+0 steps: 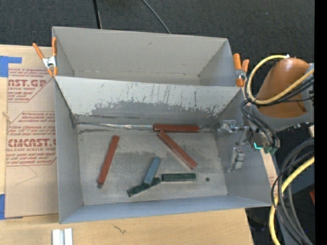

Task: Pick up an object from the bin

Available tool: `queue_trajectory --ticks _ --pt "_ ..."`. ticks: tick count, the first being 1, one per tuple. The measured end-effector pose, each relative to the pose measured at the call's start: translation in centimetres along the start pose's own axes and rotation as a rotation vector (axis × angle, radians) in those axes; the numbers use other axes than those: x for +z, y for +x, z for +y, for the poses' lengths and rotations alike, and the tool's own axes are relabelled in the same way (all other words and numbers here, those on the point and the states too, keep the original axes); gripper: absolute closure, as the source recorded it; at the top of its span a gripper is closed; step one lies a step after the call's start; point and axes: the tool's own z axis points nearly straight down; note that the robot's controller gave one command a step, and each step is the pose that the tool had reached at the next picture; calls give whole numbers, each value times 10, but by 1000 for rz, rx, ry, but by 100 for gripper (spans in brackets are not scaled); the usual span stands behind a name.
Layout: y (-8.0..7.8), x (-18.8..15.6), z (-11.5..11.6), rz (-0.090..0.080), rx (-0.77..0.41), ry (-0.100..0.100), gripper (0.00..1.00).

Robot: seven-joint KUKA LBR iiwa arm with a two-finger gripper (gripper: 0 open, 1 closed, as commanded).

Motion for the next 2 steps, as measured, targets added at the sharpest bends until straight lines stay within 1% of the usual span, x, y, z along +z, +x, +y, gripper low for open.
queue_trajectory --ticks 1,2 --pt "-2 -5 1 -7 -2 1 0" --pt "23 28 43 -10 -56 2 0"
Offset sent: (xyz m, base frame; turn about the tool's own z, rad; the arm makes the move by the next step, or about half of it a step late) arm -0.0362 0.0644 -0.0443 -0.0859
